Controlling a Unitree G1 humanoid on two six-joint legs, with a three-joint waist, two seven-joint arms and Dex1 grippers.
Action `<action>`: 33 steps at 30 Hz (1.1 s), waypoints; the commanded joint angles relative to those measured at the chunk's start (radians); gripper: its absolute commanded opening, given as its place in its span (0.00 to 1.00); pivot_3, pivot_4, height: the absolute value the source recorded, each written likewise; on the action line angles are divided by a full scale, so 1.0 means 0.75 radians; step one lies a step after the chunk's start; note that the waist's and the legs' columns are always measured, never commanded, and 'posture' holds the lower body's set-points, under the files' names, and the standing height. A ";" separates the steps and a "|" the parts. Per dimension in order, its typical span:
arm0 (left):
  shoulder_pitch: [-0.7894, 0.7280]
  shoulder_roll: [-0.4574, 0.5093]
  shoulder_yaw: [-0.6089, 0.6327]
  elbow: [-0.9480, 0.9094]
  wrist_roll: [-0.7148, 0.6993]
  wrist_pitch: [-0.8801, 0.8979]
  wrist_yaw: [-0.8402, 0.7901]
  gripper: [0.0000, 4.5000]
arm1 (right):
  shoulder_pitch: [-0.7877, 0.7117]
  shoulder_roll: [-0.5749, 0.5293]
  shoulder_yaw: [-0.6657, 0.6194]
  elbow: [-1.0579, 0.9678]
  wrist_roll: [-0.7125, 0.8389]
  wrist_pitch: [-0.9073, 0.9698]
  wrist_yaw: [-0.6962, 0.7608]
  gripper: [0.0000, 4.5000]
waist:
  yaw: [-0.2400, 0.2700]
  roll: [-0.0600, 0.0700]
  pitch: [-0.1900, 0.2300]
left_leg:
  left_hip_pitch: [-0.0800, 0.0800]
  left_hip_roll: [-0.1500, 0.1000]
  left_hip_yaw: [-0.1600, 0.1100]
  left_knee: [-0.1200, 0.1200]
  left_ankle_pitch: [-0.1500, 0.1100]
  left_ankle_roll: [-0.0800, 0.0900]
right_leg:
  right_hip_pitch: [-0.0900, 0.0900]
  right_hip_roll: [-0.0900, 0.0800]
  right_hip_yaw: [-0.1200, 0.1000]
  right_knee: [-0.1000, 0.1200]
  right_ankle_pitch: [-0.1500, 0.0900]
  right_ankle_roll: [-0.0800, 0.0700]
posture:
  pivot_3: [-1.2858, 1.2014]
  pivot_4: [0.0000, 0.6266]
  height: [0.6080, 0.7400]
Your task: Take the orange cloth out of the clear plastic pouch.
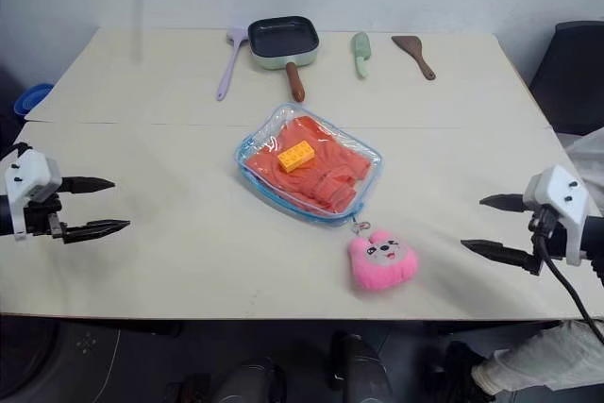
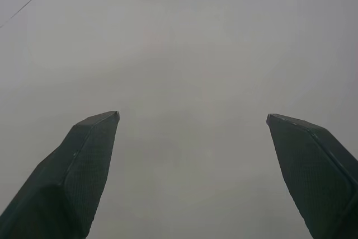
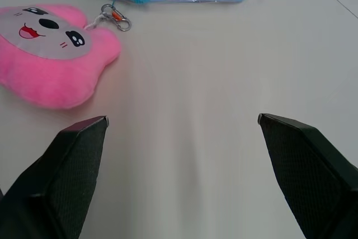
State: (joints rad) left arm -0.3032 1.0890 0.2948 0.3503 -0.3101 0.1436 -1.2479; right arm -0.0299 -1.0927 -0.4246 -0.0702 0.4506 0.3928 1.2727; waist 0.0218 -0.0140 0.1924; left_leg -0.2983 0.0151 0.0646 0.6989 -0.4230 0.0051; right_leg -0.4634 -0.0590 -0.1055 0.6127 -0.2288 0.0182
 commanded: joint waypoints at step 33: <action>-0.137 -0.243 -0.045 -0.339 -0.199 0.352 0.157 1.00 | 0.044 0.041 -0.087 -0.320 0.209 0.261 -0.162 1.00 | 0.009 0.000 0.000 | 0.000 0.000 -0.001 0.001 0.001 -0.001 | 0.001 -0.001 0.000 0.004 0.000 0.001 | 0.52 0.24 1.00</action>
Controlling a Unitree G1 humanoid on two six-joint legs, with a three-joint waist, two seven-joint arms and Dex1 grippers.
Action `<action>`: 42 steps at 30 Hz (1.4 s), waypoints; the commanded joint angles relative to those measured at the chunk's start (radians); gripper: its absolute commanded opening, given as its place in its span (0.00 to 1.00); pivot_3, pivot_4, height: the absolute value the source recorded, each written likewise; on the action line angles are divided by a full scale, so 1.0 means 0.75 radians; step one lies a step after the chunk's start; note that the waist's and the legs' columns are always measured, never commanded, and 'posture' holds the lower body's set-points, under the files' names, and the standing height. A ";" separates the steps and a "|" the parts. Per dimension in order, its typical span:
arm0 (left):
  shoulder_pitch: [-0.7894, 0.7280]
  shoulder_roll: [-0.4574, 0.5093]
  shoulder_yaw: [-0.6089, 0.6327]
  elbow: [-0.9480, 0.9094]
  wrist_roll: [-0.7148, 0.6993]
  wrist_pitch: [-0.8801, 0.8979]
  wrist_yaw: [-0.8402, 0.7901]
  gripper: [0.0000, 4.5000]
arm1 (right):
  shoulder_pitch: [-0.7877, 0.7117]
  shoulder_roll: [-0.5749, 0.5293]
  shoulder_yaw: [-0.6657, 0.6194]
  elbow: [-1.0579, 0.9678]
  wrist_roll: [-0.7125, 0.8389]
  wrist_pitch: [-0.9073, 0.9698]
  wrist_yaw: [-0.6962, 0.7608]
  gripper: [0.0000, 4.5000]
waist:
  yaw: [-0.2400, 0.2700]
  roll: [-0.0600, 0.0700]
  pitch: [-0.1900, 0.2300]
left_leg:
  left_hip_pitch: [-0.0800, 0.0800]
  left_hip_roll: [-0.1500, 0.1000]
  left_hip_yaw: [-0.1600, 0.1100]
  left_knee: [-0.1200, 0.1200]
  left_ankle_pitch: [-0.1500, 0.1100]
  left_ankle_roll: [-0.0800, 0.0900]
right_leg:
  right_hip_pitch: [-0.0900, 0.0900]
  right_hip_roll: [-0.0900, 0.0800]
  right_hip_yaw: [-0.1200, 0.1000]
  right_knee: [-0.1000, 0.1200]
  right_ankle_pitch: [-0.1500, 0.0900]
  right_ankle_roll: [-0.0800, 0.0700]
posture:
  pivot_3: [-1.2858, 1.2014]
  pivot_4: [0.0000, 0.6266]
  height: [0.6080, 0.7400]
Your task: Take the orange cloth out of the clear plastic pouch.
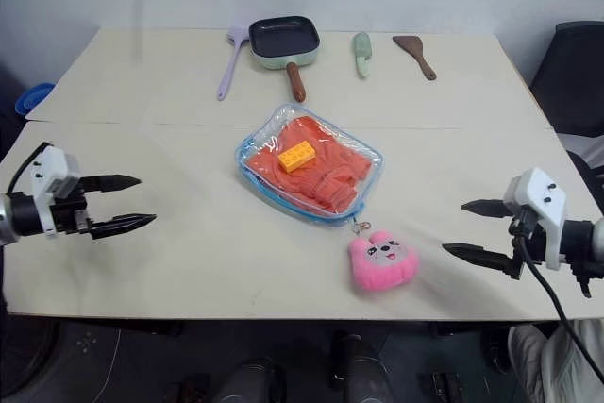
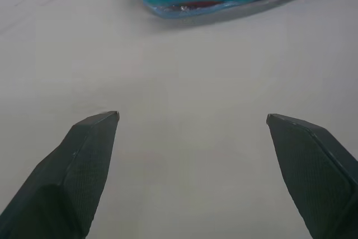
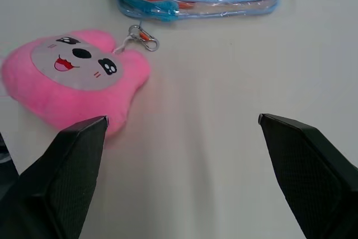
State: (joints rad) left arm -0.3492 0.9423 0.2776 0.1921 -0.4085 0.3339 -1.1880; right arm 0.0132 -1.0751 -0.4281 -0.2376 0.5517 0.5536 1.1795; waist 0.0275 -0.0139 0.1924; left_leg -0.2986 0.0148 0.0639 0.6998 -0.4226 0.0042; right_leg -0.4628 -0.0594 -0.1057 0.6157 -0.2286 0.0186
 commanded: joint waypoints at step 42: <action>-0.575 -0.491 -0.128 0.218 0.270 0.181 0.708 0.34 | -0.287 0.159 0.175 -0.554 0.418 0.258 -0.443 1.00 | -0.031 -0.002 0.000 | 0.001 -0.001 -0.001 0.000 0.006 -0.007 | 0.000 0.001 0.000 0.006 0.001 0.000 | 0.52 0.24 1.00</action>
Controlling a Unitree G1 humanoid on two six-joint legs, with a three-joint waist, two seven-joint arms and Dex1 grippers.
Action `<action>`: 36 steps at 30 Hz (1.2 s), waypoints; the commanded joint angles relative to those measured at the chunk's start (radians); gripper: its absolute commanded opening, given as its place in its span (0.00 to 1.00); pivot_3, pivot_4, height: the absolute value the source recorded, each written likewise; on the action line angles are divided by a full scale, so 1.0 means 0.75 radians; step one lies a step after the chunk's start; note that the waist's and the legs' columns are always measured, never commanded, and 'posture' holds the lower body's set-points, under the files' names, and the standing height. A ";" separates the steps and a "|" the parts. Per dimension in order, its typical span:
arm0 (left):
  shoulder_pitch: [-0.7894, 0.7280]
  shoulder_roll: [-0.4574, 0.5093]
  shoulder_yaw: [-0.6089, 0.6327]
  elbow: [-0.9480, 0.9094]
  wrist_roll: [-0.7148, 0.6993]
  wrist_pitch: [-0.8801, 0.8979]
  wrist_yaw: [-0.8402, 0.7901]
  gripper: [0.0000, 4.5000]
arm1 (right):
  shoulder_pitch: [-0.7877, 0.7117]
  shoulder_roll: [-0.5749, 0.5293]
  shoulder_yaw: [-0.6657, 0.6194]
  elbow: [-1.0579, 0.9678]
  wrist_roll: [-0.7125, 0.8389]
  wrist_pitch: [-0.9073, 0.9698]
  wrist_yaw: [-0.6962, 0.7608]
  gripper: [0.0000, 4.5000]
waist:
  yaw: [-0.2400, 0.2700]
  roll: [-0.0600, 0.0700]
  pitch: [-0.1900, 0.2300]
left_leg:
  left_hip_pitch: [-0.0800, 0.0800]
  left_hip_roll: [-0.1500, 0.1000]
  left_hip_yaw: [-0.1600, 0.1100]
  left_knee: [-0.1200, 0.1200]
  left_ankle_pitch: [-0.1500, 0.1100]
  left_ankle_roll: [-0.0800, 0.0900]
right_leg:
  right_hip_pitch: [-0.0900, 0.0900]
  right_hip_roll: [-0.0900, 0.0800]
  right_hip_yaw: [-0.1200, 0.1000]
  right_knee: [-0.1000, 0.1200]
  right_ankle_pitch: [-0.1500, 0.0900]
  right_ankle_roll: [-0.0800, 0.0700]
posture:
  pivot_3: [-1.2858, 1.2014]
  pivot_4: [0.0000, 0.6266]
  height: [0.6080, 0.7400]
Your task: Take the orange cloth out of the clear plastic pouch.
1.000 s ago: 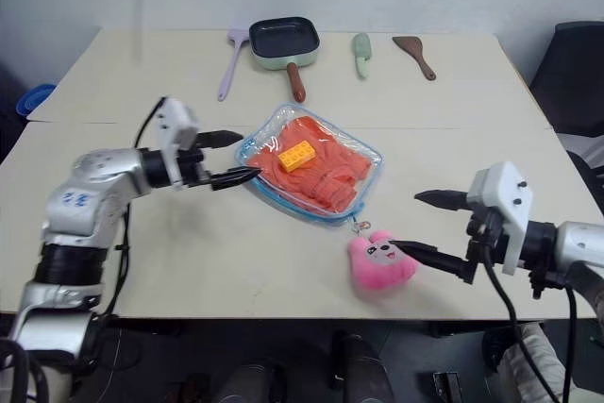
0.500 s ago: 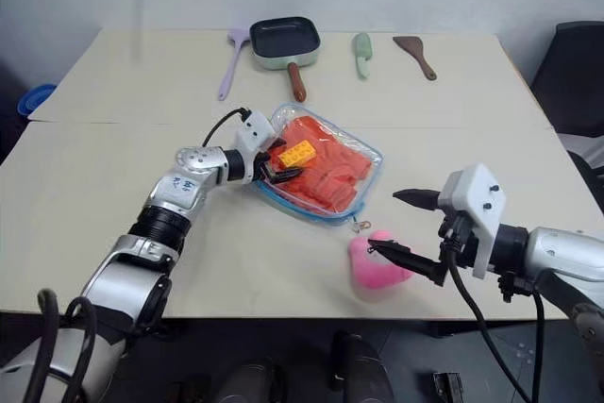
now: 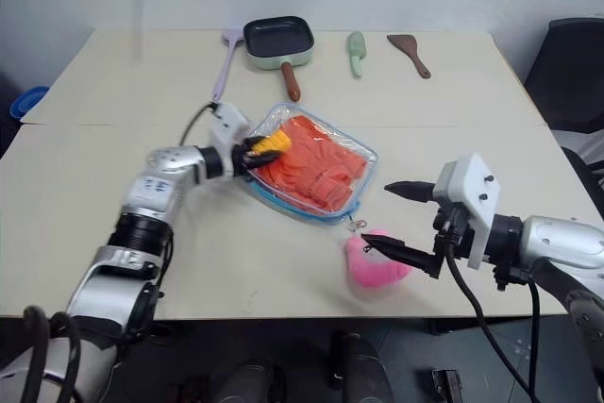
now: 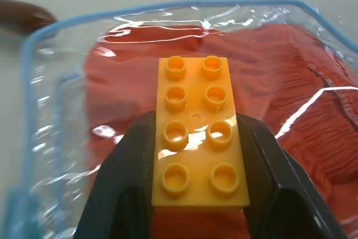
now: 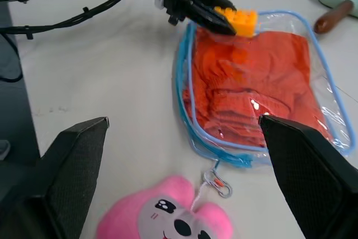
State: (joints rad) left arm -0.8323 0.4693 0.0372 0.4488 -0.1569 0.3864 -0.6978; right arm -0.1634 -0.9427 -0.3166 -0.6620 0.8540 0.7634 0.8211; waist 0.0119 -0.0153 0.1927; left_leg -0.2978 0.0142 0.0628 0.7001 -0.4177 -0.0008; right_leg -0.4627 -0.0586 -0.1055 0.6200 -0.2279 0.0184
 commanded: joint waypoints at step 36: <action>0.354 0.692 -0.028 -0.393 0.006 -0.355 -0.556 0.99 | -0.139 0.015 0.195 0.129 -0.115 -0.071 0.183 1.00 | 0.034 0.000 -0.001 | -0.004 -0.002 -0.005 -0.001 -0.002 0.001 | 0.001 -0.003 -0.006 -0.011 -0.001 -0.001 | 0.52 0.24 1.00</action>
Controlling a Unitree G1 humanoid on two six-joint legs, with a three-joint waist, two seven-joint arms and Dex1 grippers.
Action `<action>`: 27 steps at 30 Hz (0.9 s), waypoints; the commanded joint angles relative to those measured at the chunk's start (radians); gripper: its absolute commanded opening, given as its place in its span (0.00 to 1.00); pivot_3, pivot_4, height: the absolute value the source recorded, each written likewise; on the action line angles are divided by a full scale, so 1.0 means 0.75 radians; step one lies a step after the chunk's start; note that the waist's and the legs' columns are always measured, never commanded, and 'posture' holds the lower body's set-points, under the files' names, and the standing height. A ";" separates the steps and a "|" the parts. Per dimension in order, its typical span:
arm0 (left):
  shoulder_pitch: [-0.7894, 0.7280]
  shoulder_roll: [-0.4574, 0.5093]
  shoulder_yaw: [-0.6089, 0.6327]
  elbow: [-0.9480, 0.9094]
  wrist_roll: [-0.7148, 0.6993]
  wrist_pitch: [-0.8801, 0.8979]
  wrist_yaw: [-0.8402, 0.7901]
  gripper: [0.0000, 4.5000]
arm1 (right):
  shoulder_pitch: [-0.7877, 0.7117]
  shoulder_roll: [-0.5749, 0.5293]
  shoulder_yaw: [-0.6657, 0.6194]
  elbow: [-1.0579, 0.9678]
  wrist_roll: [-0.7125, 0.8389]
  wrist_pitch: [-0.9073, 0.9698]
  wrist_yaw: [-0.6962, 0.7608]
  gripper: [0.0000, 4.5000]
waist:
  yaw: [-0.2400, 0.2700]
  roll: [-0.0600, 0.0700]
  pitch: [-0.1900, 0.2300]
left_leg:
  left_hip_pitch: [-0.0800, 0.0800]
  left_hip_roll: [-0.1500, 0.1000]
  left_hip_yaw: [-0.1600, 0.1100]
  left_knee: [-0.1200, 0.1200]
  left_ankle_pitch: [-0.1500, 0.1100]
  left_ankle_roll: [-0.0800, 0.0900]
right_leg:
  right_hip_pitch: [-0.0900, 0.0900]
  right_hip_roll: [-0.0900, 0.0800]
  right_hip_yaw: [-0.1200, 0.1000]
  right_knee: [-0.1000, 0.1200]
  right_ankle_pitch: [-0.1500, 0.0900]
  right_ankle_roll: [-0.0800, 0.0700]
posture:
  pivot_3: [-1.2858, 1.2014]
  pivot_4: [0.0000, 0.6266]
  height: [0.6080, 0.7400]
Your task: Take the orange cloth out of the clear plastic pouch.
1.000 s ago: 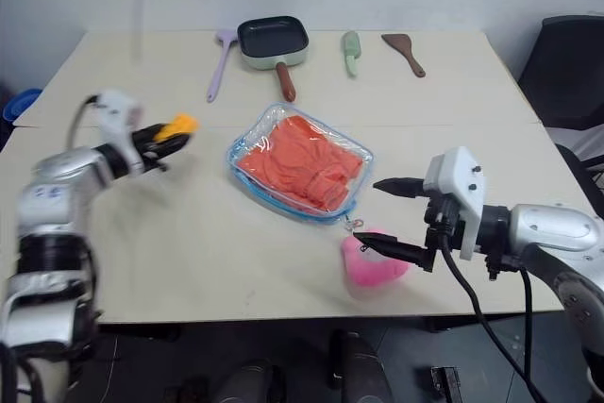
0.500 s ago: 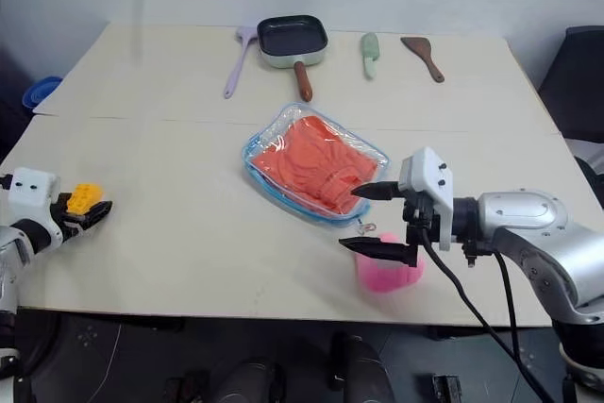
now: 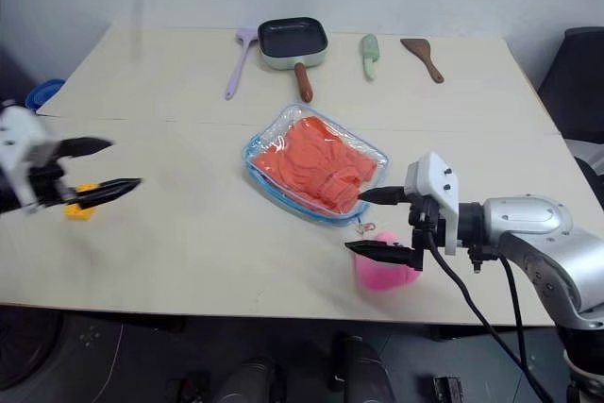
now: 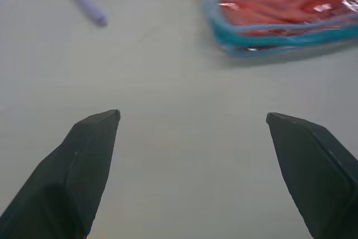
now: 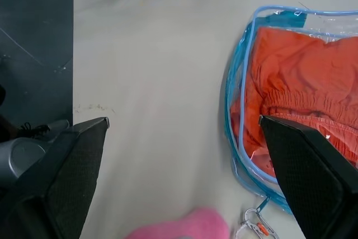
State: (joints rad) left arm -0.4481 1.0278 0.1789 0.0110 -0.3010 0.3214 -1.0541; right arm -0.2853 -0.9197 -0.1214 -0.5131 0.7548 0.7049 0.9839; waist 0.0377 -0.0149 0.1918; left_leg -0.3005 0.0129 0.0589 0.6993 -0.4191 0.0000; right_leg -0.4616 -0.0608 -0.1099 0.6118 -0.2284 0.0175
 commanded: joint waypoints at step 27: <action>-0.999 -0.550 -0.720 1.614 0.877 -1.397 0.133 0.30 | 0.349 -0.014 -0.304 -0.361 0.154 0.080 -0.328 1.00 | -0.018 -0.005 0.001 | -0.003 -0.001 0.007 0.000 0.000 0.007 | -0.001 0.001 0.000 0.003 0.003 0.005 | 0.52 0.24 1.00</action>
State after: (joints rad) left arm -1.2043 0.6059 -0.3870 1.2316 0.3915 -0.7371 -0.9057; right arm -0.0099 -0.9178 -0.3309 -0.7783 0.8554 0.7754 0.7343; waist 0.0239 -0.0188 0.1924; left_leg -0.3023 0.0121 0.0645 0.6996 -0.4193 0.0054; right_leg -0.4626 -0.0599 -0.1099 0.6142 -0.2263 0.0211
